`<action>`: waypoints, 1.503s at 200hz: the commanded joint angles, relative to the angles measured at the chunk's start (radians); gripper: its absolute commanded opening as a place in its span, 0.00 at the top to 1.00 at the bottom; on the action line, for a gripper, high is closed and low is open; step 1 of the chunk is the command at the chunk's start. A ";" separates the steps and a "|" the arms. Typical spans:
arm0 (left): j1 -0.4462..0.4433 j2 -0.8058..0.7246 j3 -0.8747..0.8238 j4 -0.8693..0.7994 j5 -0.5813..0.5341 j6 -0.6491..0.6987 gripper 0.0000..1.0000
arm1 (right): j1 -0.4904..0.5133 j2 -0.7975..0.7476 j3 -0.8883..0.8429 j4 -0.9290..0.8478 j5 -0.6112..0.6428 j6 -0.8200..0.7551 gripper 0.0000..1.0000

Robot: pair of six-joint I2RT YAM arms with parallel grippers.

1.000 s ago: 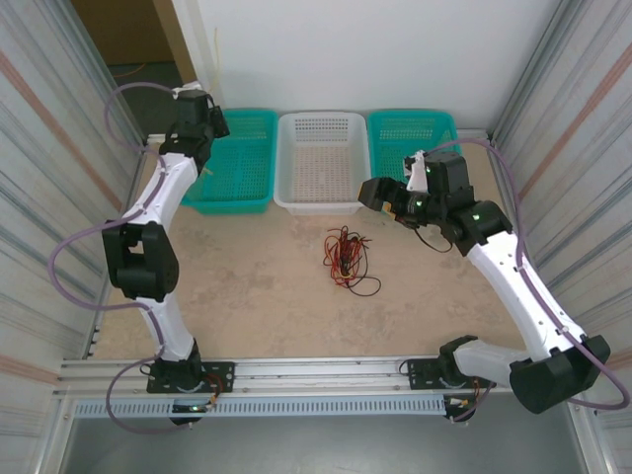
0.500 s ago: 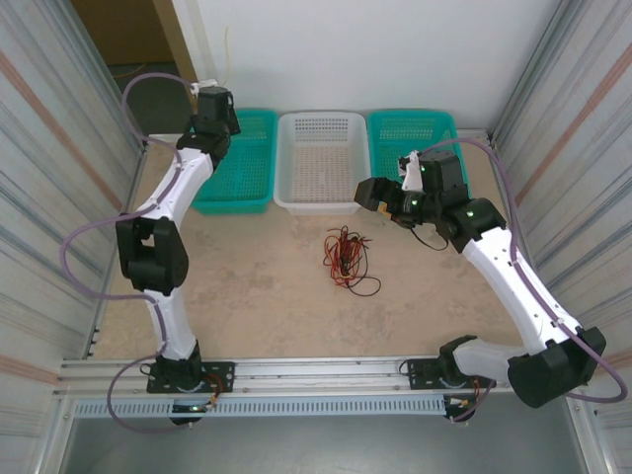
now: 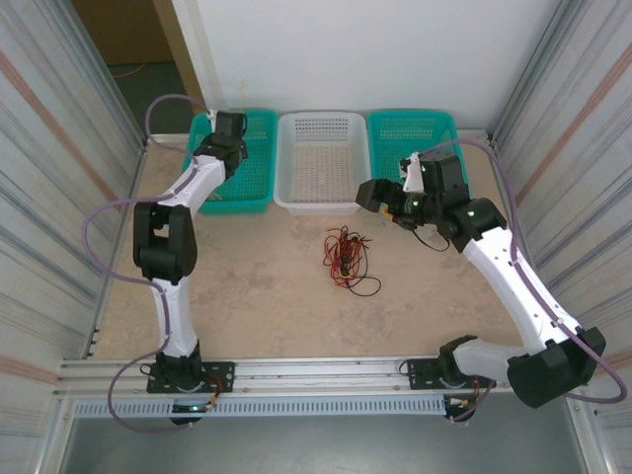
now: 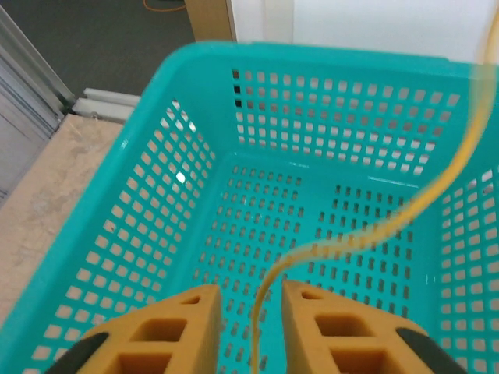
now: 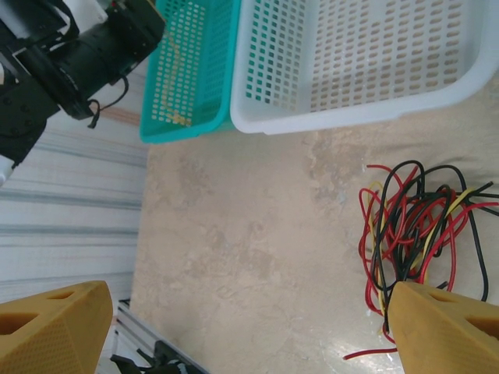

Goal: Untangle the cables

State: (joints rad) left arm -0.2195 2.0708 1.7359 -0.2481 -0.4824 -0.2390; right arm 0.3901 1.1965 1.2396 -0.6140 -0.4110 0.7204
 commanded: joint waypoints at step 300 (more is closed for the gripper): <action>-0.534 -0.768 -0.691 -0.158 0.533 -0.245 0.63 | 0.139 0.368 -0.200 0.010 0.231 -0.027 0.60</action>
State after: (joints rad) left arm -0.7650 1.3270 1.0191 -0.4191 0.0559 -0.4580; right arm 0.5301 1.5402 1.0485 -0.6357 -0.1440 0.6846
